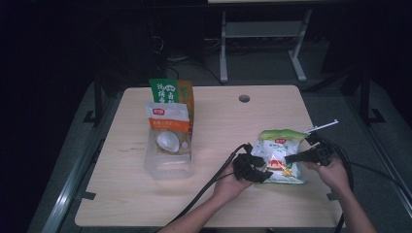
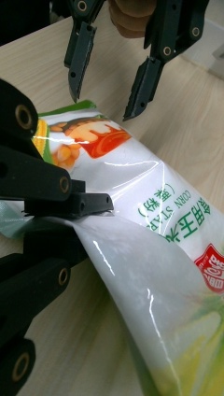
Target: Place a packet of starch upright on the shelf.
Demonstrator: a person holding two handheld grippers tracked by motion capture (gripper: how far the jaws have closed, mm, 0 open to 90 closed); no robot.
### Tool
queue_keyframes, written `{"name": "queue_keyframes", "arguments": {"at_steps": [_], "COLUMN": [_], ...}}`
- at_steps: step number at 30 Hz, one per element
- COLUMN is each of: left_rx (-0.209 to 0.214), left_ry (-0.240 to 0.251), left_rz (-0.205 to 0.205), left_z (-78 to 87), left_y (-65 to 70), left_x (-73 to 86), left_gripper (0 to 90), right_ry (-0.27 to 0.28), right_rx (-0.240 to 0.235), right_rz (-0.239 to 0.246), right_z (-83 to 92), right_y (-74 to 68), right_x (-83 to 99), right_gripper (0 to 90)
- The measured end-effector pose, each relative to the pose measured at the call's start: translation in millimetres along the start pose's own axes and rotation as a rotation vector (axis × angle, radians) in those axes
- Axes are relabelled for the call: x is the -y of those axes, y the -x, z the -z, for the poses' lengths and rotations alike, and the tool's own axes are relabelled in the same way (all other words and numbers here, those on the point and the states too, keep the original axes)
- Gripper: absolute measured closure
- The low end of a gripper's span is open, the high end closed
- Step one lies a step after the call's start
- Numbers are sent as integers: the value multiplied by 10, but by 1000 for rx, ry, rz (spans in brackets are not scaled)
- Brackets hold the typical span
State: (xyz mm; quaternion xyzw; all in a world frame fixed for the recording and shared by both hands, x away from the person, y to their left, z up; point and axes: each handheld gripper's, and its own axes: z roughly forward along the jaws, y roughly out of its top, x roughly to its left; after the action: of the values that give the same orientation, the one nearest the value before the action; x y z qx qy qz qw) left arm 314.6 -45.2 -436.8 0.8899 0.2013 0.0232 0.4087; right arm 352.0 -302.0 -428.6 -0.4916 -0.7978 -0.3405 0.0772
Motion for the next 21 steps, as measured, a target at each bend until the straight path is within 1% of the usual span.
{"name": "queue_keyframes", "arguments": {"at_steps": [2,4,6,8,10,11,12,14,16,17,18,20,21], "left_rx": [-1,-6,-4,-8,-9,-7,-6,-5,-7,-8,-6,-12,-15], "left_ry": [8,10,14,13,24,21,32,38,38,41,40,45,47], "left_rz": [7,-5,-2,-13,-3,-6,4,9,6,10,7,7,15], "left_z": [37,82,128,181,222,250,268,310,349,367,384,403,409], "left_y": [5,5,9,18,25,20,26,24,19,18,11,-4,-16], "left_x": [11,29,52,79,106,118,132,158,180,192,204,224,234], "left_gripper": [515,509,494,489,478,476,474,471,464,462,460,454,450], "right_ry": [11,30,42,60,73,80,95,118,140,148,154,166,170], "right_rx": [6,12,23,27,35,41,38,37,46,47,48,54,51], "right_rz": [21,57,73,90,105,119,130,145,164,175,171,191,201], "right_z": [27,52,73,90,102,108,115,135,147,151,158,164,167], "right_y": [-65,-124,-192,-239,-288,-317,-337,-381,-425,-440,-462,-498,-505], "right_x": [-27,-57,-79,-92,-105,-110,-114,-125,-139,-148,-156,-169,-173], "right_gripper": [834,836,837,839,840,840,841,841,842,843,843,843,843]}}
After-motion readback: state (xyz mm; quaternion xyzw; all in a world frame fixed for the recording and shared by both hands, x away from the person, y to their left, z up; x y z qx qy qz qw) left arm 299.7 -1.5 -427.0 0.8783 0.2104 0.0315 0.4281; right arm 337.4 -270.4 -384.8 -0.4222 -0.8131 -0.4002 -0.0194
